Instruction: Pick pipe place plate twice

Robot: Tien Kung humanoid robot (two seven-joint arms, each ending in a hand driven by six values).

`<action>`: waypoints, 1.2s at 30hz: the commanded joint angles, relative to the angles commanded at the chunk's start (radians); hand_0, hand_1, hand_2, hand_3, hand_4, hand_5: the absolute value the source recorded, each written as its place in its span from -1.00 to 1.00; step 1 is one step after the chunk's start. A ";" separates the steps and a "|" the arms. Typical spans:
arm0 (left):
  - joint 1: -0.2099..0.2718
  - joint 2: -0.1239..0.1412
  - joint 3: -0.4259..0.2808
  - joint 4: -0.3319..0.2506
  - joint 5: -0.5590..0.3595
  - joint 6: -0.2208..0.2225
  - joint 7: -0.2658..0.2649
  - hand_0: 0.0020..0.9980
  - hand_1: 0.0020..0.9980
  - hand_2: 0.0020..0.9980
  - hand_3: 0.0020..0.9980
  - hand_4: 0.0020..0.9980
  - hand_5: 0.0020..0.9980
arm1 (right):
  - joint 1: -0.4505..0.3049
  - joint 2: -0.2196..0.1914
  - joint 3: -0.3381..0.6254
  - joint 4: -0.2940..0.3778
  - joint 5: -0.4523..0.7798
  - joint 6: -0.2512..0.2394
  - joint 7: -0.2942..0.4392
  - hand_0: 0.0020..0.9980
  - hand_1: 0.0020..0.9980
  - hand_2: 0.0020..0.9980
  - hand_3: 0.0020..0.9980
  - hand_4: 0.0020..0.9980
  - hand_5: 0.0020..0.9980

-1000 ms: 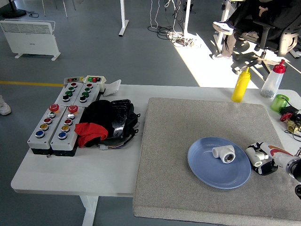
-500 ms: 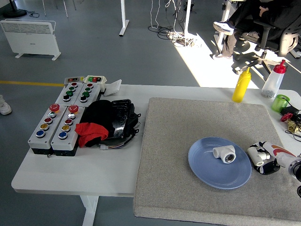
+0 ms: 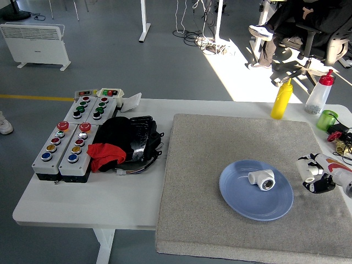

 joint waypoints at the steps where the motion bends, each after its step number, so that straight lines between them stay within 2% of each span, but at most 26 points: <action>1: 0.000 0.000 0.000 0.000 0.000 0.000 -0.001 0.35 0.34 0.39 0.27 -0.32 1.00 | -0.005 -0.004 0.008 0.028 -0.003 -0.002 -0.003 -0.14 0.03 0.16 0.32 0.24 -0.79; 5: 0.000 0.000 -0.001 0.001 -0.001 0.001 -0.002 0.35 0.34 0.39 0.27 -0.33 1.00 | -0.015 -0.015 0.010 0.118 -0.006 -0.004 -0.012 -0.09 0.06 0.16 0.31 0.17 -0.85; 8: -0.001 0.000 -0.001 0.001 -0.001 0.001 -0.002 0.35 0.34 0.39 0.27 -0.33 1.00 | -0.026 -0.026 -0.022 0.216 0.009 0.003 -0.026 -0.09 0.06 0.16 0.31 0.17 -0.85; 9: -0.001 0.000 -0.001 0.001 -0.002 0.001 -0.003 0.35 0.34 0.39 0.27 -0.33 1.00 | -0.028 -0.028 -0.030 0.241 0.013 0.007 -0.031 0.01 0.12 0.17 0.31 0.14 -0.87; 10: -0.001 0.000 0.000 0.001 -0.003 0.001 -0.003 0.35 0.34 0.39 0.27 -0.33 1.00 | -0.031 -0.032 -0.047 0.276 0.021 0.016 -0.041 0.01 0.12 0.17 0.31 0.14 -0.87; 12: -0.002 0.000 0.000 0.001 -0.003 0.001 -0.003 0.35 0.34 0.39 0.27 -0.33 1.00 | -0.032 -0.034 -0.053 0.295 0.023 0.019 -0.043 0.01 0.12 0.17 0.31 0.14 -0.87; 14: -0.002 0.000 0.000 0.001 -0.004 0.002 -0.003 0.35 0.34 0.39 0.27 -0.33 1.00 | -0.036 -0.040 -0.089 0.345 0.028 0.036 -0.059 0.01 0.12 0.17 0.31 0.14 -0.87; 15: -0.003 0.000 0.000 0.001 -0.005 0.002 -0.003 0.35 0.34 0.39 0.26 -0.33 1.00 | -0.035 -0.042 -0.110 0.373 0.027 0.040 -0.065 0.29 0.25 0.25 0.33 0.13 -0.86; 17: -0.004 0.000 0.002 0.001 -0.006 0.002 -0.003 0.35 0.34 0.39 0.26 -0.33 1.00 | -0.033 -0.046 -0.141 0.406 0.025 0.044 -0.074 0.29 0.25 0.25 0.33 0.13 -0.86; 20: -0.005 0.000 0.002 0.001 -0.007 0.002 -0.003 0.35 0.34 0.39 0.26 -0.33 1.00 | -0.027 -0.047 -0.175 0.427 0.015 0.044 -0.089 0.29 0.25 0.25 0.33 0.13 -0.86; 21: -0.005 0.000 0.003 0.001 -0.008 0.002 -0.003 0.35 0.34 0.39 0.26 -0.33 1.00 | -0.025 -0.047 -0.192 0.433 0.004 0.047 -0.106 0.36 0.34 0.31 0.35 0.13 -0.85; 26: -0.005 0.000 0.004 0.001 -0.010 0.003 -0.004 0.35 0.34 0.39 0.26 -0.33 1.00 | -0.026 -0.052 -0.242 0.451 -0.014 0.052 -0.145 0.36 0.34 0.31 0.35 0.13 -0.85; 27: -0.005 0.000 0.004 0.002 -0.010 0.003 -0.004 0.35 0.34 0.39 0.26 -0.33 1.00 | -0.025 -0.053 -0.253 0.454 -0.018 0.050 -0.148 0.51 0.46 0.49 0.45 0.18 -0.77; 32: -0.004 0.000 0.002 0.001 -0.007 0.002 -0.003 0.35 0.34 0.39 0.26 -0.33 1.00 | -0.019 -0.051 -0.287 0.450 -0.047 0.043 -0.145 0.51 0.46 0.49 0.45 0.18 -0.77; 33: -0.004 0.000 0.001 0.001 -0.007 0.002 -0.003 0.35 0.34 0.39 0.26 -0.33 1.00 | -0.017 -0.047 -0.296 0.444 -0.071 0.036 -0.138 0.89 0.78 0.90 0.82 0.47 -0.59; 36: -0.005 0.000 0.002 0.001 -0.007 0.002 -0.003 0.35 0.34 0.39 0.26 -0.33 1.00 | -0.015 -0.043 -0.304 0.438 -0.100 0.028 -0.131 0.89 0.78 0.90 0.82 0.47 -0.59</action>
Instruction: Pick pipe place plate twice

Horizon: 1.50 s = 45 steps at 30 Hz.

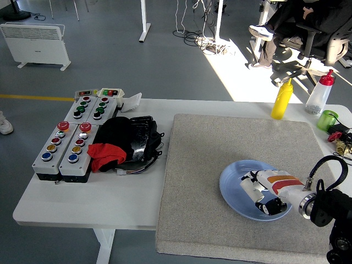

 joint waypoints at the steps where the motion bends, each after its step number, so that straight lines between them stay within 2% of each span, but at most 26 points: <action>1: 0.000 0.000 0.001 0.000 -0.001 0.000 0.000 0.35 0.34 0.39 0.26 -0.33 1.00 | 0.000 0.003 -0.002 -0.003 -0.021 -0.005 0.005 0.89 0.78 0.90 0.82 0.47 -0.59; 2: 0.000 0.000 0.001 0.000 -0.001 0.001 0.001 0.35 0.34 0.39 0.26 -0.33 1.00 | 0.000 0.005 -0.003 -0.005 -0.029 -0.007 0.007 0.89 0.78 0.90 0.82 0.47 -0.59; 3: 0.000 0.000 0.002 0.000 -0.001 0.000 0.001 0.35 0.34 0.39 0.26 -0.33 1.00 | 0.001 0.006 -0.003 -0.005 -0.033 -0.008 0.012 0.99 0.84 1.00 0.93 0.61 -0.52; 13: 0.003 0.000 0.001 -0.001 0.001 0.000 0.002 0.35 0.34 0.39 0.26 -0.33 1.00 | -0.005 0.005 -0.003 0.001 -0.026 0.000 0.029 1.00 0.85 1.00 0.96 0.62 -0.53; 21: 0.009 0.000 -0.003 -0.003 0.009 -0.001 0.006 0.35 0.34 0.39 0.26 -0.33 1.00 | -0.025 0.008 0.035 0.005 -0.018 -0.031 0.041 1.00 0.85 1.00 0.95 0.59 -0.54; 24: 0.012 0.000 -0.004 -0.003 0.011 -0.001 0.007 0.35 0.34 0.39 0.26 -0.33 1.00 | -0.049 0.014 0.077 -0.001 0.000 -0.092 0.071 1.00 0.85 1.00 0.95 0.59 -0.54; 26: 0.014 0.000 -0.004 -0.003 0.014 -0.002 0.008 0.35 0.34 0.39 0.26 -0.33 1.00 | -0.080 0.025 0.122 -0.016 0.040 -0.152 0.122 1.00 0.85 1.00 0.95 0.59 -0.54; 27: 0.014 0.000 -0.004 -0.003 0.014 -0.002 0.008 0.35 0.34 0.39 0.26 -0.33 1.00 | -0.089 0.028 0.139 -0.020 0.055 -0.194 0.145 0.88 0.73 0.92 0.77 0.17 -0.68; 32: 0.019 0.000 -0.010 -0.004 0.023 -0.004 0.007 0.35 0.34 0.39 0.26 -0.33 1.00 | -0.195 0.093 0.303 -0.079 0.236 -0.388 0.314 0.88 0.73 0.92 0.77 0.17 -0.68; 33: 0.019 0.000 -0.012 -0.004 0.025 -0.004 0.006 0.35 0.34 0.39 0.26 -0.33 1.00 | -0.215 0.106 0.341 -0.086 0.282 -0.431 0.352 0.75 0.64 0.81 0.72 0.07 -0.55; 35: 0.020 0.000 -0.017 -0.004 0.030 -0.005 0.005 0.35 0.34 0.39 0.26 -0.33 1.00 | -0.255 0.131 0.418 -0.093 0.373 -0.488 0.431 0.75 0.64 0.81 0.72 0.07 -0.55; 38: 0.020 0.000 -0.021 -0.003 0.036 -0.007 0.005 0.35 0.34 0.39 0.26 -0.33 1.00 | -0.292 0.153 0.492 -0.095 0.490 -0.483 0.499 0.75 0.64 0.81 0.72 0.07 -0.55; 39: 0.020 0.000 -0.021 -0.003 0.036 -0.007 0.005 0.35 0.34 0.39 0.26 -0.33 1.00 | -0.294 0.154 0.497 -0.095 0.535 -0.482 0.503 0.71 0.60 0.77 0.69 0.03 -0.47; 41: 0.017 0.000 -0.027 -0.002 0.042 -0.009 0.002 0.35 0.34 0.39 0.26 -0.33 1.00 | -0.331 0.177 0.562 -0.092 0.620 -0.446 0.535 0.71 0.60 0.77 0.69 0.03 -0.47; 44: 0.013 0.000 -0.029 -0.001 0.042 -0.010 -0.001 0.35 0.34 0.39 0.26 -0.33 1.00 | -0.356 0.192 0.626 -0.090 0.741 -0.414 0.538 0.71 0.60 0.77 0.69 0.03 -0.47; 45: 0.010 0.000 -0.030 -0.001 0.042 -0.010 -0.002 0.35 0.33 0.39 0.26 -0.33 1.00 | -0.369 0.200 0.667 -0.090 0.786 -0.390 0.533 0.65 0.55 0.67 0.60 0.02 -0.30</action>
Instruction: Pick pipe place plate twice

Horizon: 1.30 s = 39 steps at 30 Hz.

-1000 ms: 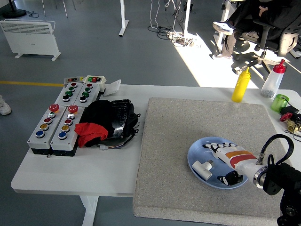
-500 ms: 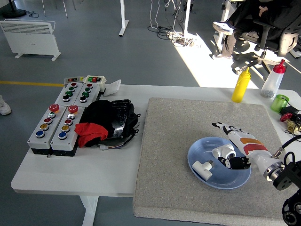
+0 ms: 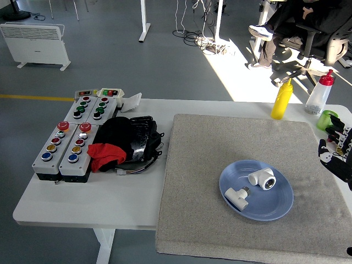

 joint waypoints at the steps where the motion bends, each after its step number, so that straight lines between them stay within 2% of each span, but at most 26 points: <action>1: -0.003 0.000 0.000 0.001 0.000 0.000 -0.002 0.35 0.33 0.39 0.26 -0.33 1.00 | -0.009 0.005 0.037 -0.001 0.045 0.017 -0.002 0.65 0.55 0.67 0.60 0.02 -0.30; 6: -0.009 0.000 0.001 0.002 -0.007 0.001 -0.006 0.35 0.33 0.39 0.26 -0.33 1.00 | -0.028 0.012 0.135 -0.004 0.253 0.055 0.005 0.65 0.55 0.67 0.60 0.02 -0.30; 7: -0.010 0.000 0.002 0.003 -0.007 0.001 -0.006 0.35 0.34 0.38 0.26 -0.33 1.00 | -0.029 0.012 0.140 -0.004 0.292 0.058 0.007 0.62 0.53 0.62 0.56 0.03 -0.22; 21: -0.015 0.000 0.007 0.004 -0.014 0.003 -0.008 0.35 0.33 0.39 0.26 -0.33 1.00 | -0.037 0.022 0.148 -0.022 0.860 0.048 0.012 0.62 0.52 0.61 0.54 0.02 -0.16; 32: -0.015 0.000 0.014 0.004 -0.022 0.003 -0.007 0.35 0.33 0.38 0.26 -0.33 1.00 | -0.043 0.023 0.154 -0.027 0.866 0.037 0.002 0.60 0.50 0.55 0.54 0.00 -0.09; 39: -0.018 0.000 0.017 0.005 -0.027 0.004 -0.010 0.35 0.33 0.38 0.26 -0.33 1.00 | -0.046 0.023 0.175 -0.031 0.814 0.048 -0.104 0.60 0.47 0.49 0.53 -0.01 -0.03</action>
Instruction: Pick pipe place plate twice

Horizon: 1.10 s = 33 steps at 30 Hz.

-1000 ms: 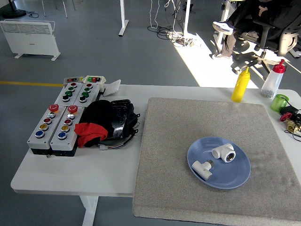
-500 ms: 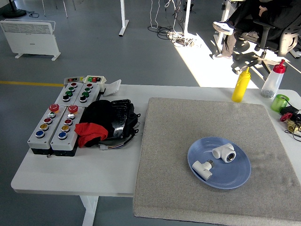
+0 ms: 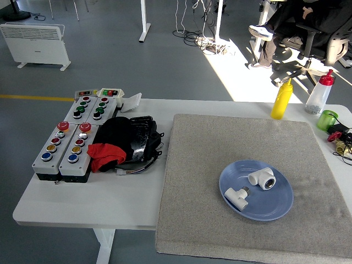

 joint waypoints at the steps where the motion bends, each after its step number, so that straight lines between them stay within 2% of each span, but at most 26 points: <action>1: 0.000 0.000 0.000 0.000 0.000 0.000 0.000 0.35 0.33 0.38 0.26 -0.33 1.00 | 0.000 0.000 0.001 0.000 -0.004 0.001 -0.006 0.60 0.47 0.49 0.53 -0.01 -0.03; 27: 0.005 0.000 -0.019 -0.001 0.026 -0.002 -0.002 0.35 0.33 0.38 0.26 -0.33 1.00 | -0.017 0.000 0.002 -0.019 -0.052 0.016 -0.049 0.57 0.44 0.47 0.50 -0.01 0.09; 28: 0.007 0.000 -0.019 -0.001 0.026 -0.002 -0.001 0.35 0.33 0.39 0.26 -0.33 1.00 | -0.019 -0.001 0.001 -0.020 -0.053 0.016 -0.050 0.60 0.45 0.48 0.47 -0.08 0.81; 33: 0.013 0.000 -0.019 -0.003 0.030 -0.003 0.004 0.35 0.33 0.39 0.26 -0.33 1.00 | -0.024 -0.004 -0.004 -0.020 -0.060 0.021 -0.053 0.60 0.45 0.48 0.47 -0.08 0.81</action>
